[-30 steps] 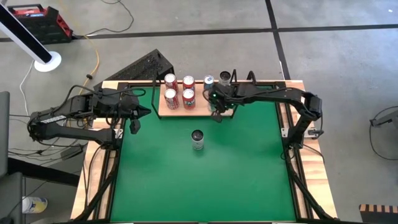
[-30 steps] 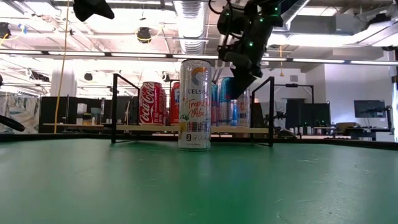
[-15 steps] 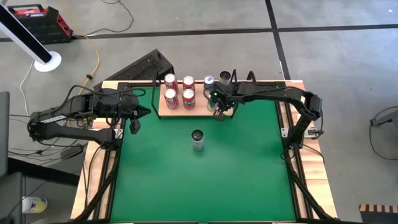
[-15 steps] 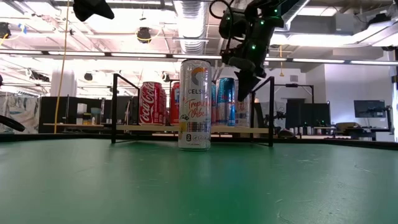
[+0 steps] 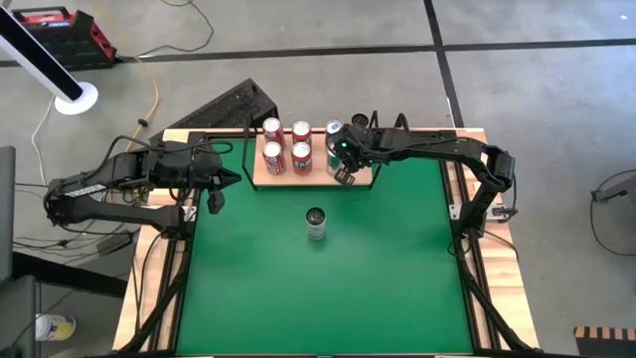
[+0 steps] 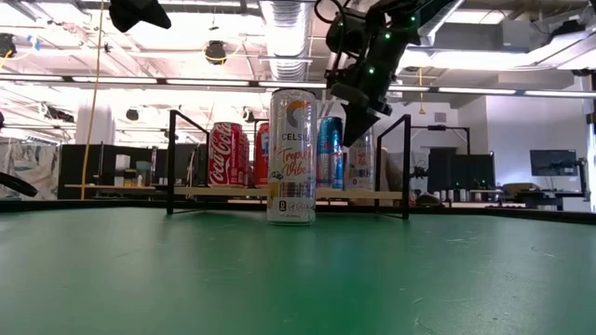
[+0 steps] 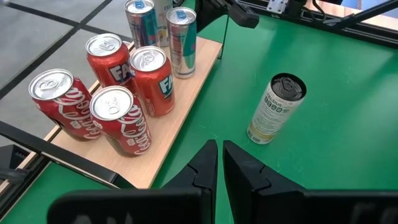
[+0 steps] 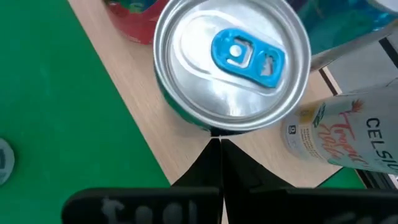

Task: Place canned beverage on shelf
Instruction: Put the blue soda can on the shelf aligned with the other blue soda can

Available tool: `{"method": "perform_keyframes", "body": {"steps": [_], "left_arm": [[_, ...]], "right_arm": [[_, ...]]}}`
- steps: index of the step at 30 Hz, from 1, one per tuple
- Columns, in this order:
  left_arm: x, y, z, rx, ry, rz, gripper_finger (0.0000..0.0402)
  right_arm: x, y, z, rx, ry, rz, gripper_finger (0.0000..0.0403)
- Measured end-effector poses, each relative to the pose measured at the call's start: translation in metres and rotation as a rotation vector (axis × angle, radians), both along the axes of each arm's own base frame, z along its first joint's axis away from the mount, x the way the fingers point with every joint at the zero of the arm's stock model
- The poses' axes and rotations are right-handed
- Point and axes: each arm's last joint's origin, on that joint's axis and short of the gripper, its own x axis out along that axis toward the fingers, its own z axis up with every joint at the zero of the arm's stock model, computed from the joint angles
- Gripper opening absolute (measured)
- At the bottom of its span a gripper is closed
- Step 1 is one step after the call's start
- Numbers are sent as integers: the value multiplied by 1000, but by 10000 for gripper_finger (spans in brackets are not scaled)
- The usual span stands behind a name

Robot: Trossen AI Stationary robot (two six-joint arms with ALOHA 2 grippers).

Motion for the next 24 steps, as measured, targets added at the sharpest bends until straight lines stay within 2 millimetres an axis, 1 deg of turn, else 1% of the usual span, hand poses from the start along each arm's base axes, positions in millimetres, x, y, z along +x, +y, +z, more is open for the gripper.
{"method": "perform_keyframes", "body": {"steps": [9,17,24], "left_arm": [[0,0,0,-2,-1,2,10],[0,0,0,6,0,17,10],[0,1,0,7,0,18,10]], "right_arm": [[-2,1,-2,22,23,-13,18],[5,4,2,16,-46,12,18],[2,6,-1,34,-9,6,18]]}}
